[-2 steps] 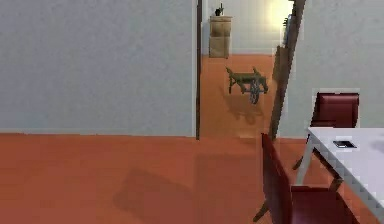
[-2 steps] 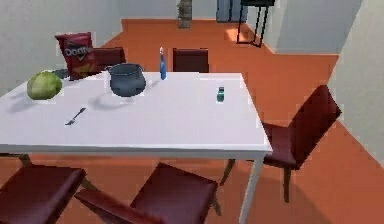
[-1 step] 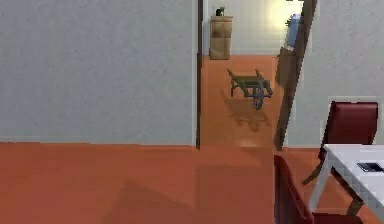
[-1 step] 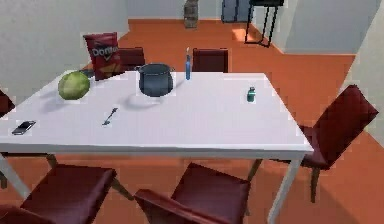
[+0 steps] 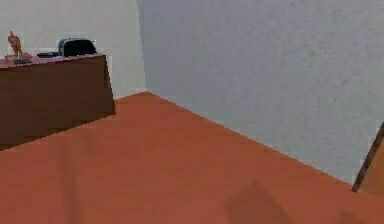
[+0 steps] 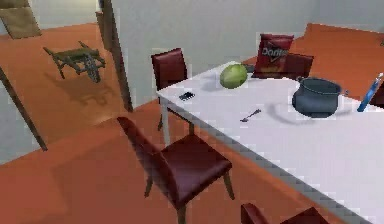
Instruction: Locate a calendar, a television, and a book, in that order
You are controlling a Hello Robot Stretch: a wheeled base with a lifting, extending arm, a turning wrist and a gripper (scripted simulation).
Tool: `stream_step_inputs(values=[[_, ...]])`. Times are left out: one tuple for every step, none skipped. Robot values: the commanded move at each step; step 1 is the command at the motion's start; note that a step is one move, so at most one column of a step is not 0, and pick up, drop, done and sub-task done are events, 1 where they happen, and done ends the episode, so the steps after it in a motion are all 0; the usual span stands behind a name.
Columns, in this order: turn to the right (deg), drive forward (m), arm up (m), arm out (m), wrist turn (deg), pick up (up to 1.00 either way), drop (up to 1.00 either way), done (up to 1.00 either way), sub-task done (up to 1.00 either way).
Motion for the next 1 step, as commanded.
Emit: stream_step_inputs(values=[[-42.0, 0.00, 0.00, 0.00, 0.0, 0.00, 0.00, 0.00, 0.00]])
